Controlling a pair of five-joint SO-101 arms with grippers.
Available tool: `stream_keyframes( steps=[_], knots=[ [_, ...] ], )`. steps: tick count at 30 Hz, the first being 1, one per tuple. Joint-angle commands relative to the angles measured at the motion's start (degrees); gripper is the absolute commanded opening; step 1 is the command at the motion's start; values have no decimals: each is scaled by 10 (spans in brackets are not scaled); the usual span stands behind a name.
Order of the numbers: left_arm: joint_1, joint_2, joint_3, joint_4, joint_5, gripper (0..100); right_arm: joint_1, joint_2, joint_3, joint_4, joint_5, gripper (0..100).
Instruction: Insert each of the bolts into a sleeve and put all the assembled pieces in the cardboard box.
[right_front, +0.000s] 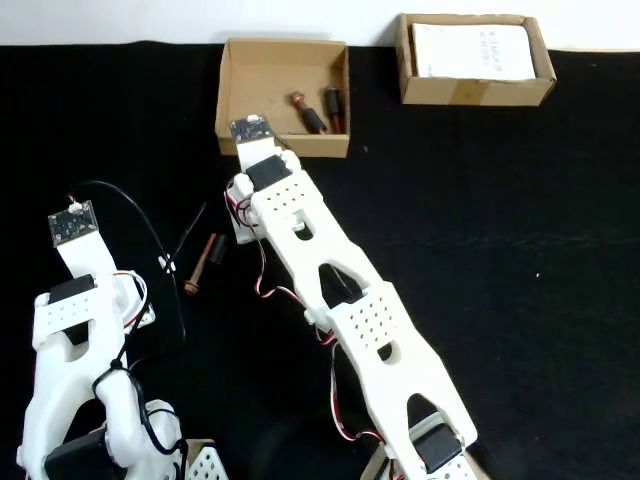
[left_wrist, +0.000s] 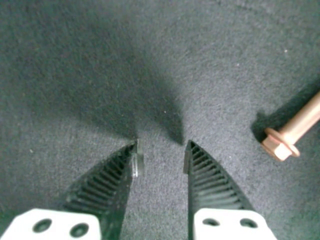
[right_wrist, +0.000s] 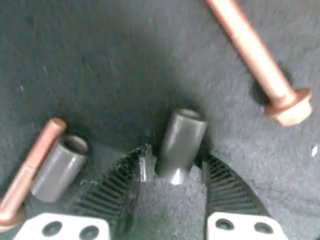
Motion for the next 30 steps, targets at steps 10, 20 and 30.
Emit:
stream_keyframes(
  steps=[10, 20, 30],
  knots=[
    [-5, 1, -23, 1, -4, 147, 24, 0, 1, -49, 34, 163],
    [-5, 1, -23, 1, -4, 147, 24, 3, 2, -22, 36, 163],
    [-5, 1, -23, 0, -4, 147, 34, 41, -6, -17, 36, 7]
  ],
)
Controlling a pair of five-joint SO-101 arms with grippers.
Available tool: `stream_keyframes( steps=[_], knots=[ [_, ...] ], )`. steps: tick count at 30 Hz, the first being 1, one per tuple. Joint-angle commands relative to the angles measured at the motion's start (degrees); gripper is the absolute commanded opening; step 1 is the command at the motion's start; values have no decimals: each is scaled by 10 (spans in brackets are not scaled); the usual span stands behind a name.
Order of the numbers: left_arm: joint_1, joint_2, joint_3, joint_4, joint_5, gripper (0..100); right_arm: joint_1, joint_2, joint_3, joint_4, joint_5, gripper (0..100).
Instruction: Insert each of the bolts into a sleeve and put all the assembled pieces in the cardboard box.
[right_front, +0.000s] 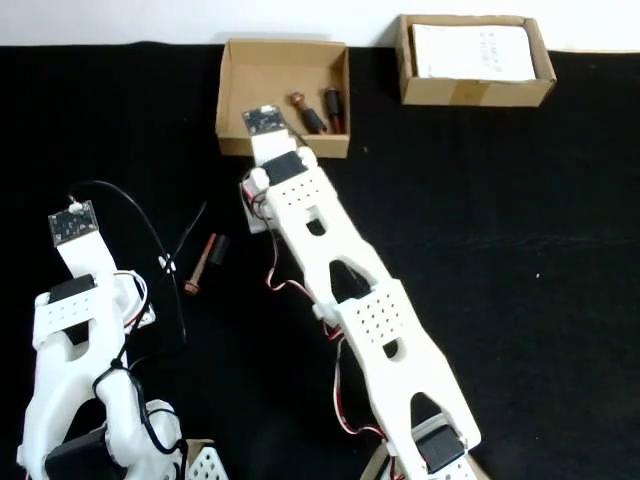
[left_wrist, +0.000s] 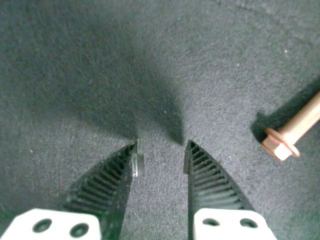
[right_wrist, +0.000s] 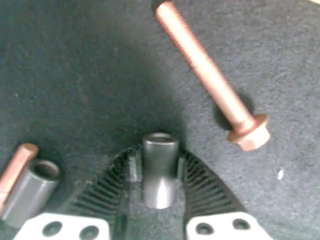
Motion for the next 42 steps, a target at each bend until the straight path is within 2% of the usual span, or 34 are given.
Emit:
stream_keyframes(
  steps=[1, 4, 10, 13, 16, 20, 22, 25, 27, 31, 34, 37, 42],
  knots=[
    [-5, 1, -23, 0, -4, 147, 7, 4, 2, 4, 4, 7],
    [-4, 2, -23, -1, -4, 147, 10, -43, 2, 31, 2, 7],
    [-4, 3, -27, 1, -1, 151, 29, -200, 3, 153, 2, 7],
    [-3, 7, -47, 15, 0, 151, 66, -260, 10, 189, 0, 7],
    [21, 7, -108, 78, 0, 152, 134, -320, 8, 187, -17, 7],
    [90, 7, -254, 192, 0, 152, 214, -415, 39, 188, -17, 7],
    [138, 7, -328, 215, 0, 152, 250, -453, 82, 187, -18, 7],
    [227, 15, -394, 192, -4, 152, 291, -490, 167, 187, -18, 7],
    [288, 50, -417, 142, -12, 152, 307, -500, 218, 186, -18, 7],
    [347, 205, -490, 59, -20, 152, 328, -500, 276, 181, -18, 7],
    [363, 358, -635, 98, 64, 152, 340, -500, 305, 144, -19, 7],
    [376, 493, -819, 193, 164, 152, 342, -500, 340, 97, -19, 7],
    [402, 662, -1101, 343, 278, 152, 339, -500, 408, 8, -32, 7]
  ],
)
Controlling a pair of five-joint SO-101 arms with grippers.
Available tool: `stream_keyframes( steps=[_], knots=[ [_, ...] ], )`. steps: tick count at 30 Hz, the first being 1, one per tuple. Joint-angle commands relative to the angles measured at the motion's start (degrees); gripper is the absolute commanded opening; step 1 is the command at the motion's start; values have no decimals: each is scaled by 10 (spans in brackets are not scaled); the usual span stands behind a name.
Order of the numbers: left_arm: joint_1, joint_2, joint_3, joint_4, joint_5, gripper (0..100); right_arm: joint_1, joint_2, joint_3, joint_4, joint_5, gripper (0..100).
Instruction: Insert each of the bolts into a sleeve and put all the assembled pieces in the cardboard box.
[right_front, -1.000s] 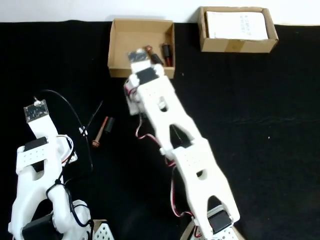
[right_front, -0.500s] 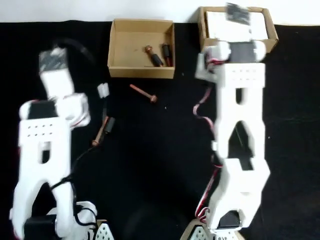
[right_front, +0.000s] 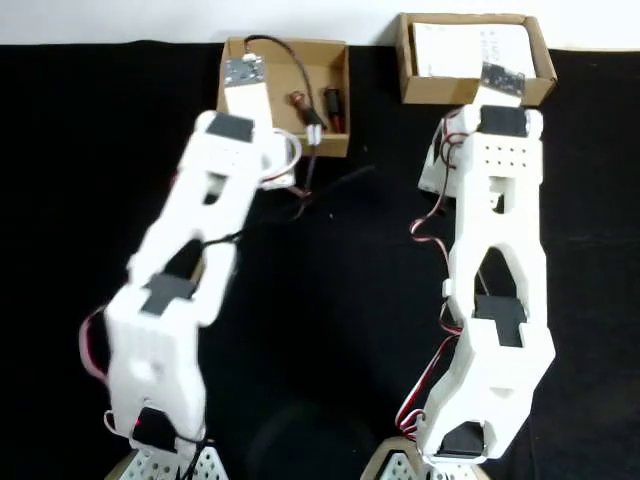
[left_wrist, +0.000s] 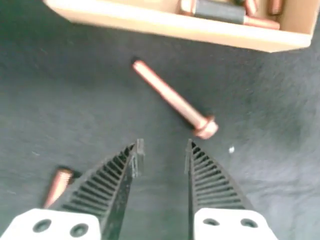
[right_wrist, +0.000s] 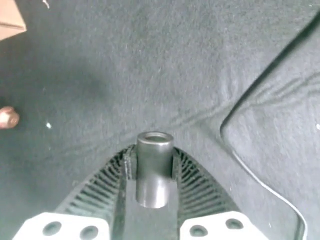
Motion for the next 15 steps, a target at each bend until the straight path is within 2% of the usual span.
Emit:
stream_keyframes(
  steps=[1, 4, 7, 15],
  knots=[
    [16, 102, -246, 90, 76, 152, -3, -44, 33, -65, -25, 7],
    [18, 182, -365, 134, 136, 186, -12, -43, 56, -107, -31, 7],
    [20, 255, -443, 147, 147, 192, -24, -43, 84, -142, -31, 7],
    [19, 342, -469, 178, 146, 192, -29, -43, 136, -198, -31, 7]
  ],
)
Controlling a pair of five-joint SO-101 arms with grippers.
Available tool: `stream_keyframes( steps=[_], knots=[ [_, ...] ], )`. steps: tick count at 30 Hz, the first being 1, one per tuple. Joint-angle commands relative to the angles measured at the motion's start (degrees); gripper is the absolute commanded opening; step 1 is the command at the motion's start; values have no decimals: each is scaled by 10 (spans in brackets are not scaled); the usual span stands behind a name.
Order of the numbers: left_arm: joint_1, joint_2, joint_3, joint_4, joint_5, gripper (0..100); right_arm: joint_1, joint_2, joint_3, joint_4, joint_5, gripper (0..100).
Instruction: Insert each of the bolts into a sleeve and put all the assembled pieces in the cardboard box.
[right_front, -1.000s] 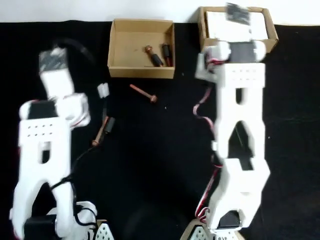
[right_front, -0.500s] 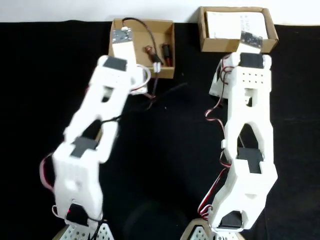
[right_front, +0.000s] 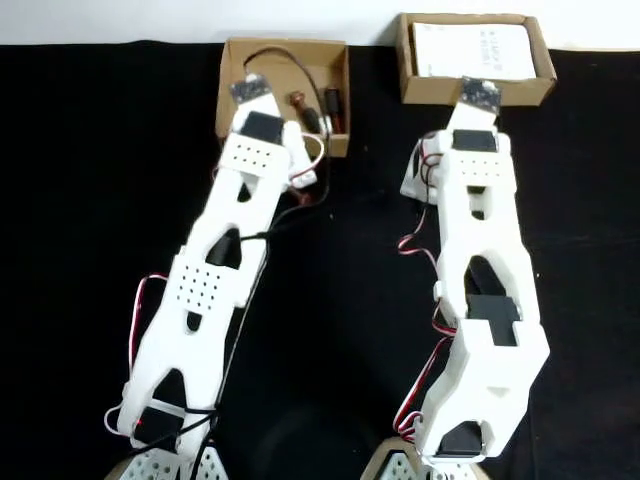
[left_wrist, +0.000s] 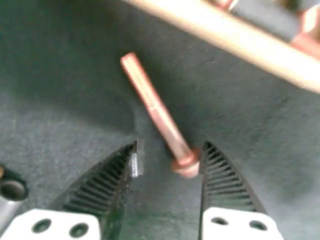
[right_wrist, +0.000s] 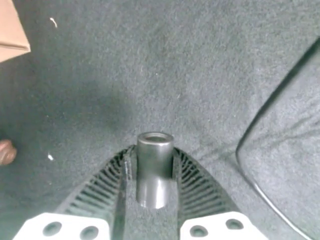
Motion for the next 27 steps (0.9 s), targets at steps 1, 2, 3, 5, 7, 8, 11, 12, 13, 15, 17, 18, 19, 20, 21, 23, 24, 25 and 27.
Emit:
stream_keyframes(
  steps=[1, 2, 3, 5, 7, 8, 11, 12, 13, 15, 17, 18, 19, 20, 21, 23, 24, 25, 27],
  knots=[
    [4, 6, -23, 4, 2, 192, -4, -43, 7, -22, -5, 7],
    [4, 10, -23, 4, 2, 192, -4, -43, 7, -24, -5, 7],
    [4, 15, -23, 4, 2, 192, -4, -43, 7, -26, -5, 7],
    [3, 28, -23, 6, 2, 186, -3, -43, 7, -26, -5, 7],
    [0, 34, -23, 21, 0, 148, -2, -43, 7, -26, -5, 7],
    [0, 35, -27, 35, -9, 121, -2, -43, 7, -26, -5, 7],
    [1, 35, -28, 61, -56, 35, -1, -43, 7, -26, -5, 7],
    [2, 34, -28, 63, -79, 14, -1, -43, 7, -26, -5, 7],
    [3, 34, -28, 65, -110, 8, -1, -43, 7, -26, -5, 7],
    [4, 25, -27, 72, -161, 9, -1, -43, 7, -25, -5, 7],
    [4, 7, -23, 73, -228, 9, -1, -44, 7, -25, -5, 7],
    [4, -4, -23, 73, -270, 9, 0, -44, 7, -24, -5, 7],
    [4, -15, -23, 74, -316, 9, 0, -44, 7, -24, -5, 7],
    [5, -27, -22, 75, -370, 9, 0, -45, 7, -24, -5, 7],
    [5, -36, -22, 75, -424, 9, 0, -45, 7, -23, -5, 7],
    [5, -56, -13, 76, -516, 9, 4, -46, 7, -23, -5, 7],
    [5, -66, 0, 76, -560, 9, 7, -46, 7, -23, -5, 7],
    [4, -76, 15, 76, -604, 9, 13, -46, 6, -23, -6, 7],
    [4, -94, 64, 76, -700, 9, 27, -47, 4, -23, -17, 7]
  ],
)
